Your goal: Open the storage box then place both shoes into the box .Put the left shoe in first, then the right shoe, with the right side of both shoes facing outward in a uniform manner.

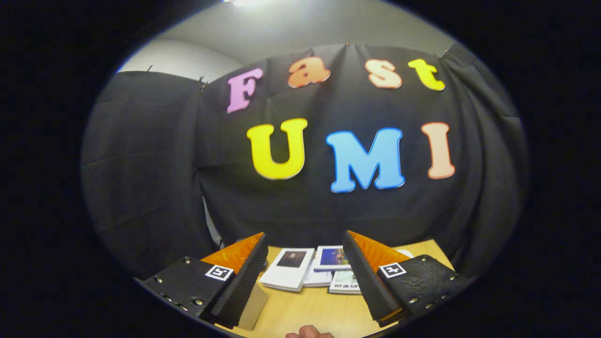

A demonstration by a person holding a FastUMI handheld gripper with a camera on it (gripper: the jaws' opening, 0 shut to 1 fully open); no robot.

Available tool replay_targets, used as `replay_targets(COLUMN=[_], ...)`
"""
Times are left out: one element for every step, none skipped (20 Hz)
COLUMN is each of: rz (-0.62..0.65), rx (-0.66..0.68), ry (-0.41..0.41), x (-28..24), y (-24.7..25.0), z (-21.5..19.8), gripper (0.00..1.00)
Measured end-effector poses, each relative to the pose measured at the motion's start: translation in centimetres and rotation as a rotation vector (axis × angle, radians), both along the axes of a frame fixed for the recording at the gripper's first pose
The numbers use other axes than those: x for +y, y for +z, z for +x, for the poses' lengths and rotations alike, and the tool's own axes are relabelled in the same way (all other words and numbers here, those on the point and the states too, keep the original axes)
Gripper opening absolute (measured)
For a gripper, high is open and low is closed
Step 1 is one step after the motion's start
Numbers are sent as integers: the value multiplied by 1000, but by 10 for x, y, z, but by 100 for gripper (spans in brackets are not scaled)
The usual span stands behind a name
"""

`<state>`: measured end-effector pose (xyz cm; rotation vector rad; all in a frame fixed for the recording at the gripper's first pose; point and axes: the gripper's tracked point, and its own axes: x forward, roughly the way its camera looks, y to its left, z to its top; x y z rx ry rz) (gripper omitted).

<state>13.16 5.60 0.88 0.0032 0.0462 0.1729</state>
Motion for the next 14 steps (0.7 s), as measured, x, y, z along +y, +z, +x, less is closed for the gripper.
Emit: replay_targets(rz=[-10,-25,-34,-35,-27,-24,-20,-20,-17,-13,-4,5,9,11], rx=[-44,-64,-60,-48,-39,-32,-33,-33,-32,-25,-18,-12,-2,16], ry=[-31,-45,-50,-49,-49,-53,-68,-81,-91,-95,-98,-103,-106,-100], x=[-10,-16,-21,-25,-30,-36,-45,-53,-60,-63,-67,-70,-73,-74], y=[8,5,1,-3,-5,-6,-6,-7,-10,-13,-16,-19,-23,-27], z=[-3,-5,-8,-11,-13,-14,-15,-15,-15,-16,-17,-19,-18,-21], gripper=[97,97,97,97,97,98,98,97,97,98,97,98,97,97])
